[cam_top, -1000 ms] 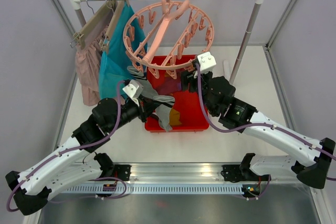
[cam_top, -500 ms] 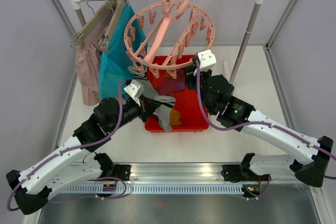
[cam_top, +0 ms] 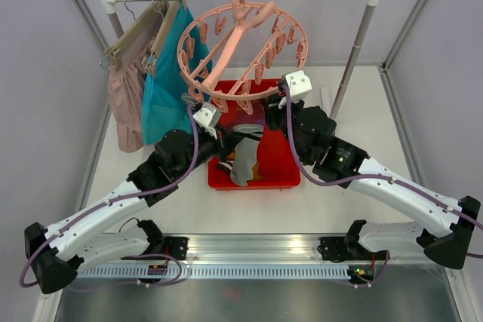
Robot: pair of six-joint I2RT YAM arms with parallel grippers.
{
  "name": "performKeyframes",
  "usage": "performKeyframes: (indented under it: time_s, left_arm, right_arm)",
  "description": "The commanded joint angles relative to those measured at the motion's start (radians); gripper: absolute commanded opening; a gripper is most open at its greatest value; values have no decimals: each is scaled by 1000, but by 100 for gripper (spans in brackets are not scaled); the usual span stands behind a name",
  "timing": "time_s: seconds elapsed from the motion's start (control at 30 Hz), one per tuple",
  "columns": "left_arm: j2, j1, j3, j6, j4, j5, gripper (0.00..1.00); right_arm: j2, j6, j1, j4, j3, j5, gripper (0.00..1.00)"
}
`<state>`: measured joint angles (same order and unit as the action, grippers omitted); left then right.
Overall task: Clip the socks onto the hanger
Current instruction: Open the clamp at the hanger.
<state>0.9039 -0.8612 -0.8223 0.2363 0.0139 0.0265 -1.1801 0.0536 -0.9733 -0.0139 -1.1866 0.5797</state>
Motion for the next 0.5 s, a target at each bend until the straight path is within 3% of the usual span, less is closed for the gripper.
performKeyframes:
  time_s: [0.0,0.17,0.47]
  left_arm:
    - [53,-4,-52,58,136,65,2]
    - [145,-4,-72,74,176,99,2]
    - [159,-4,-81,69,222,156,2]
  right_arm:
    - [20,48,-5,-21,-44,-34,0]
    - [31,65,-7,-32,-45,-53,0]
    - [37,63,-5,-58,-57,-58,0]
